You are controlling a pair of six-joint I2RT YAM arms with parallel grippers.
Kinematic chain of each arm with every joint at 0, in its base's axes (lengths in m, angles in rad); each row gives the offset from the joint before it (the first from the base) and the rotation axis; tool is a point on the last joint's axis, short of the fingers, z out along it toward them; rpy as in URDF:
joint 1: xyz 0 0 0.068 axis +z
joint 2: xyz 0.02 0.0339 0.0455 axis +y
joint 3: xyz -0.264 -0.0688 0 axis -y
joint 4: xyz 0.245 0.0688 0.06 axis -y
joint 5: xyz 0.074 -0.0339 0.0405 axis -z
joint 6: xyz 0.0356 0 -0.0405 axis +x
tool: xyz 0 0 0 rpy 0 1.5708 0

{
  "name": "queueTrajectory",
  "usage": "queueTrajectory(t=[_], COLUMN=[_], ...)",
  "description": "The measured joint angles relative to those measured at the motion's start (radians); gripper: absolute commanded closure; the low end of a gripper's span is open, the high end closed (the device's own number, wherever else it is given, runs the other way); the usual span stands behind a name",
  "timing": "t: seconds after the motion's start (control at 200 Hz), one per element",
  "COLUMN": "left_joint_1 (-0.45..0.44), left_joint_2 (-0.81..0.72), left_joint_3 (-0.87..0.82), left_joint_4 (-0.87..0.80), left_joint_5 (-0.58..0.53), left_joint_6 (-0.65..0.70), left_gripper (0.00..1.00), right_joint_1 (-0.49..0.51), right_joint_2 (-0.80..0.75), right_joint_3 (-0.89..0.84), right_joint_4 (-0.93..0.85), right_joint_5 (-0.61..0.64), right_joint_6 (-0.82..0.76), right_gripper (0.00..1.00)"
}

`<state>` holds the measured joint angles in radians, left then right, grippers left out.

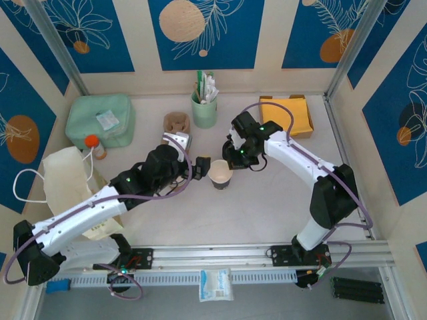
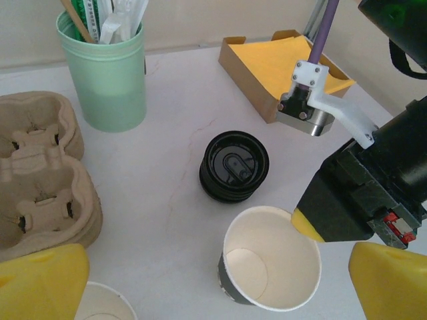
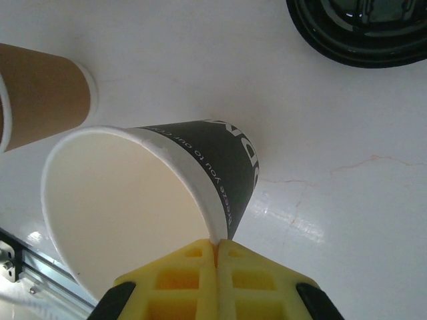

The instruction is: Pack the takeout coffee

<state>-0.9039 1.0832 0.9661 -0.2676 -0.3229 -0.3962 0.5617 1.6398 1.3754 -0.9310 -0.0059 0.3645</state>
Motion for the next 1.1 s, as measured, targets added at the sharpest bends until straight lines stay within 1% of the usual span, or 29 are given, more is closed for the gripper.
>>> queueTrajectory(t=[0.255, 0.4, 0.555, 0.625, 0.76, 0.875, 0.975, 1.1], left_joint_1=[-0.004, -0.006, -0.006, -0.008, -0.011, -0.012, -0.013, -0.015], left_joint_2=[0.017, 0.018, 0.018, 0.018, 0.019, 0.021, 0.027, 0.038], left_joint_3=[-0.013, -0.016, -0.017, -0.018, -0.018, -0.018, -0.018, -0.018], left_joint_4=[0.007, 0.017, 0.021, 0.022, 0.022, 0.022, 0.025, 0.028], left_joint_5=[0.000, 0.000, 0.000, 0.000, 0.000, 0.000, 0.000, 0.000], left_joint_6=[0.000, 0.000, -0.001, -0.001, -0.004, -0.008, -0.015, -0.015], left_gripper=[0.01, 0.01, 0.01, 0.00, 0.01, 0.01, 0.01, 0.01], right_joint_1=[0.001, 0.001, 0.001, 0.001, 0.000, -0.004, -0.010, -0.027], right_joint_2=[0.013, 0.029, 0.029, 0.029, 0.029, 0.024, 0.009, -0.035], right_joint_3=[-0.011, -0.019, -0.028, -0.030, -0.031, -0.031, -0.031, -0.019], right_joint_4=[0.003, 0.005, 0.008, 0.009, 0.011, 0.010, 0.000, -0.019], right_joint_5=[0.016, 0.022, 0.026, 0.026, 0.030, 0.032, 0.032, 0.029], right_joint_6=[-0.003, -0.003, -0.004, -0.007, -0.010, -0.018, -0.021, -0.022], right_gripper=[1.00, 0.95, 0.88, 0.83, 0.69, 0.59, 0.55, 0.55])
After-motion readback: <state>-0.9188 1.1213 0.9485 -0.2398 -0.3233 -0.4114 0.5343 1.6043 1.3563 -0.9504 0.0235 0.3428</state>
